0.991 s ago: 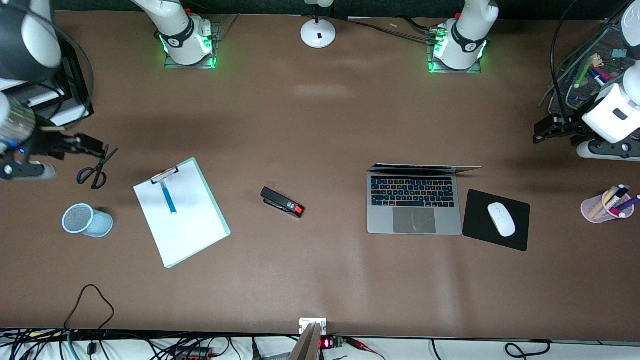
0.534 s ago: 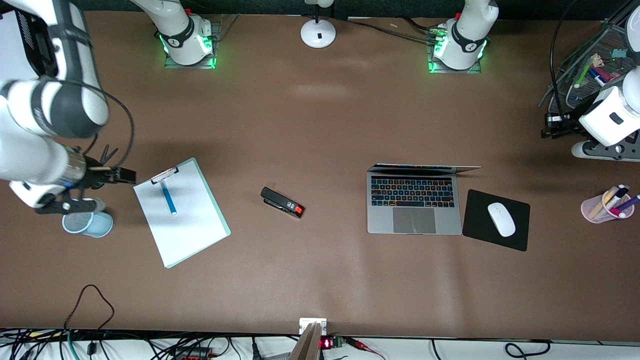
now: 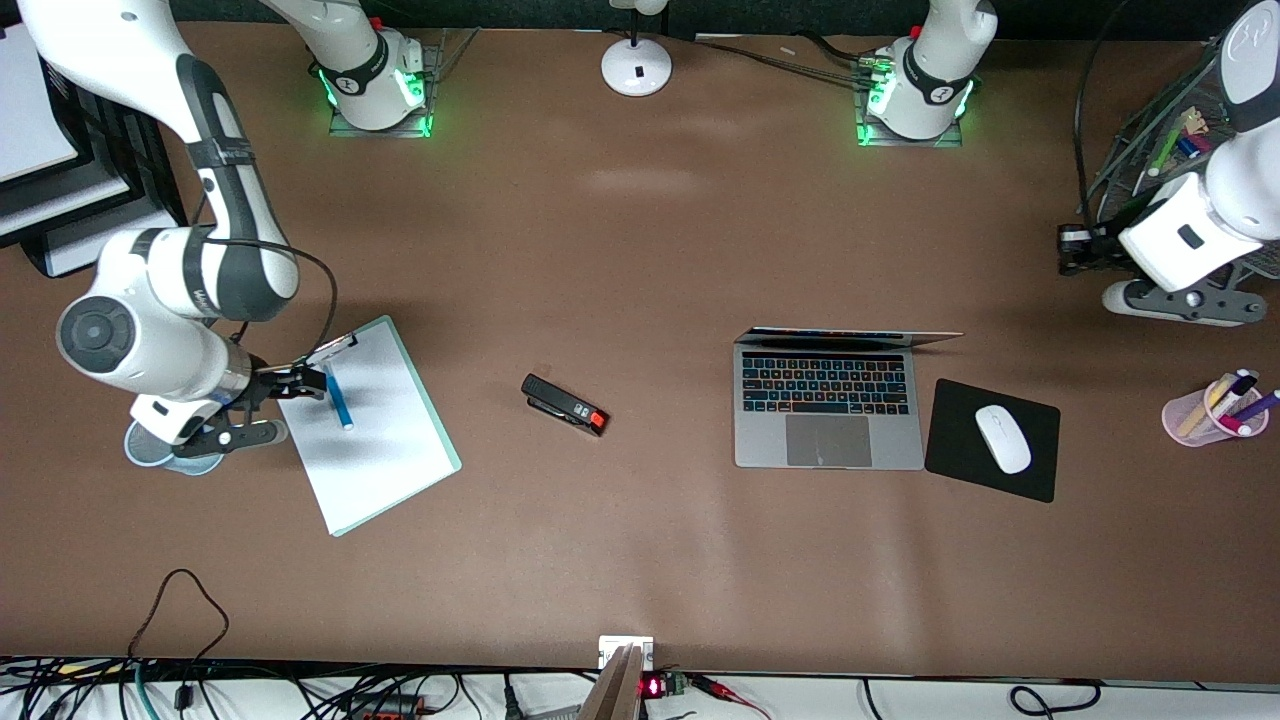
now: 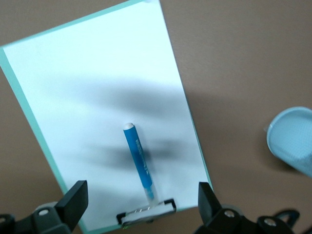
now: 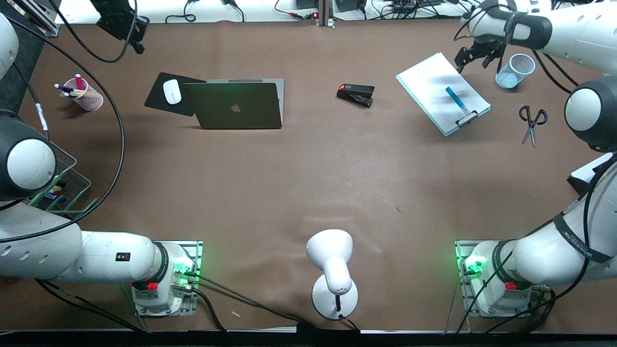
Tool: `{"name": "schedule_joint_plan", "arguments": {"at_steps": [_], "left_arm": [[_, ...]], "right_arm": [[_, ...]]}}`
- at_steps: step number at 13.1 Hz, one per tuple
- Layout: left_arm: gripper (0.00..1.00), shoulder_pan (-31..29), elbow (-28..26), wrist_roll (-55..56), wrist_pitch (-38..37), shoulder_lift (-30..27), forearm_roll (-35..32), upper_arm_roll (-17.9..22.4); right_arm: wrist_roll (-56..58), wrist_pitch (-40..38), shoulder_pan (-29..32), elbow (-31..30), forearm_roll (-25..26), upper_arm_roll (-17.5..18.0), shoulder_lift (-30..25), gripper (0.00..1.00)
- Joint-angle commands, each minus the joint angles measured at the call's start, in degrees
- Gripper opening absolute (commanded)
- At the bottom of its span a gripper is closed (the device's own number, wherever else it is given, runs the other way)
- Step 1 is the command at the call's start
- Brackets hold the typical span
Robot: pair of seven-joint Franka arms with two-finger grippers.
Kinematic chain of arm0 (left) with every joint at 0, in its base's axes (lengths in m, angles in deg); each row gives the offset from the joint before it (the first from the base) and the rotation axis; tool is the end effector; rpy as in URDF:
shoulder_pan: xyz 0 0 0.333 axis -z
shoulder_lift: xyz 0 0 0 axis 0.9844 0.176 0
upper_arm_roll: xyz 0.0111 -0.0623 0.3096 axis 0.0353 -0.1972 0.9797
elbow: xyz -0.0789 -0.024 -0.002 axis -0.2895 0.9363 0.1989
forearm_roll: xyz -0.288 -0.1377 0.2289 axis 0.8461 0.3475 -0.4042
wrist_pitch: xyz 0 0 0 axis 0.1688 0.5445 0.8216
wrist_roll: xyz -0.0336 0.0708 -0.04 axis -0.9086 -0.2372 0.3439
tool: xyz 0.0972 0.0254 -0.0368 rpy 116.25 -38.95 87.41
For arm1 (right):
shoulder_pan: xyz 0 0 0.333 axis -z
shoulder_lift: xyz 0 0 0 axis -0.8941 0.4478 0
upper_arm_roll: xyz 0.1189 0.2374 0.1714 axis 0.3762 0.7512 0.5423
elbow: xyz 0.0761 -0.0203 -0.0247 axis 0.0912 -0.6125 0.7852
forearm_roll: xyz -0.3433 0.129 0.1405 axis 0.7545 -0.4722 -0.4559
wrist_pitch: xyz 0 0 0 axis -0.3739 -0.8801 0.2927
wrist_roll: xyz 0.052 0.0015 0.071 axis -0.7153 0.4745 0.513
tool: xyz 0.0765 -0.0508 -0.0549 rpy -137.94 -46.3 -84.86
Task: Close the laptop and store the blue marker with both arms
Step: 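Grasp the blue marker with the right gripper while the left gripper reaches the laptop lid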
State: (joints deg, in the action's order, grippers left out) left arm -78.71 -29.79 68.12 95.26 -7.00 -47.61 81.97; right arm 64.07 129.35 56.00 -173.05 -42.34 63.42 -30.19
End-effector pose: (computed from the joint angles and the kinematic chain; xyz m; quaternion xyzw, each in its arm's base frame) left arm 0.5639 -0.0293 0.5437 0.9936 -0.0430 -0.0989 0.0340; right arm 0.6501 0.0238 0.2919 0.9919 0.1213 -0.0287 0.0230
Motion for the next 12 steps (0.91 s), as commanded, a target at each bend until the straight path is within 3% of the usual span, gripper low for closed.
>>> {"name": "schedule_joint_plan", "arguments": {"at_steps": [1,5,8,10,12], "left_arm": [[0.0,0.42,1.65,2.86,-0.99,2.29,3.7,-1.68],[0.01,0.51,0.69,5.32,3.12,7.29,3.88,-6.51],[0.01,0.69,-1.94,9.8,7.61,7.92,3.88,-9.59],[0.01,0.69,-4.49,11.3,10.68,7.83,3.88,-9.95],[0.01,0.86,-6.69,11.48,12.28,7.83,3.88,-11.18]], "right_arm": [[3.79,4.24,-0.16,-1.85,0.51,0.2,0.88,1.0],[5.19,7.67,-0.86,-1.85,0.24,0.2,3.52,1.0],[9.24,10.84,-0.86,-1.85,0.15,0.2,5.37,1.0],[9.24,11.11,-0.86,-1.85,0.07,0.2,6.42,0.85],[9.24,11.02,-0.78,-1.85,0.07,0.2,7.13,0.85]]}}
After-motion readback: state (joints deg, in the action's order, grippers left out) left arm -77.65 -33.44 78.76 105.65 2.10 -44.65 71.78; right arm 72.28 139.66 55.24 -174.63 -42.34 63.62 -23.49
